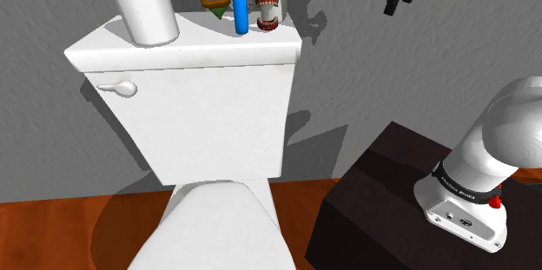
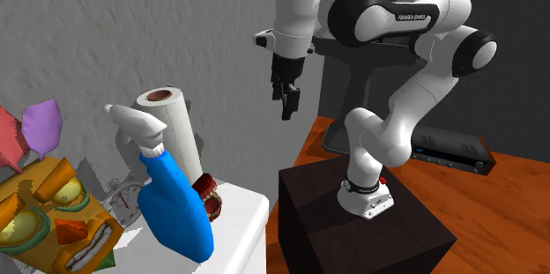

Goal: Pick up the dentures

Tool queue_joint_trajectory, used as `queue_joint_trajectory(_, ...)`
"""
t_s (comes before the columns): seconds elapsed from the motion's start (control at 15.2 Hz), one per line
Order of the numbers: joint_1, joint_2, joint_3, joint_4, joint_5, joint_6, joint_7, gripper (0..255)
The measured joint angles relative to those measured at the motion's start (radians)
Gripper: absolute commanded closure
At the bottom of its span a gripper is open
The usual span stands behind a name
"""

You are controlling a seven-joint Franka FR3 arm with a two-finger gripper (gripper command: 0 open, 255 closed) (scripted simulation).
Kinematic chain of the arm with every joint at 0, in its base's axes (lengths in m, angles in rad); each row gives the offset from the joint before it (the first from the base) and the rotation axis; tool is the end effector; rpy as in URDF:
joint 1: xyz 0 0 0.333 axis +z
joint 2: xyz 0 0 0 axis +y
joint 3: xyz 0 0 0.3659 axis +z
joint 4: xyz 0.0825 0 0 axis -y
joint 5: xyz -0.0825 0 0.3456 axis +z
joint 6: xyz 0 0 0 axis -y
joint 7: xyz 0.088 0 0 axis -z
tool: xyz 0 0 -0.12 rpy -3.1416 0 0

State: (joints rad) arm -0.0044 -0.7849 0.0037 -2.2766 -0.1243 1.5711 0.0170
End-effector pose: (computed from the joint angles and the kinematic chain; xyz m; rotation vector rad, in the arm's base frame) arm 0.2349 -0.0145 0.6480 3.0127 -0.0355 0.1211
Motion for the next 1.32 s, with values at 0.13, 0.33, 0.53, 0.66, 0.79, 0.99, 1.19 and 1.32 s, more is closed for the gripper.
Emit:
queue_joint_trajectory(0.13,0.0,0.009,0.01,0.008,0.007,0.002,0.016,0)
queue_joint_trajectory(0.33,0.001,0.078,0.063,0.068,0.042,0.01,0.102,0)
queue_joint_trajectory(0.53,-0.001,0.148,0.119,0.127,0.074,0.024,0.2,0)
queue_joint_trajectory(0.66,-0.005,0.199,0.153,0.172,0.088,0.033,0.263,0)
queue_joint_trajectory(0.79,-0.009,0.255,0.19,0.229,0.1,0.034,0.331,0)
queue_joint_trajectory(0.99,-0.016,0.349,0.243,0.324,0.106,0.038,0.431,0)
queue_joint_trajectory(1.19,-0.022,0.456,0.295,0.435,0.097,0.036,0.534,0)
queue_joint_trajectory(1.32,-0.022,0.512,0.326,0.497,0.088,0.032,0.601,0)
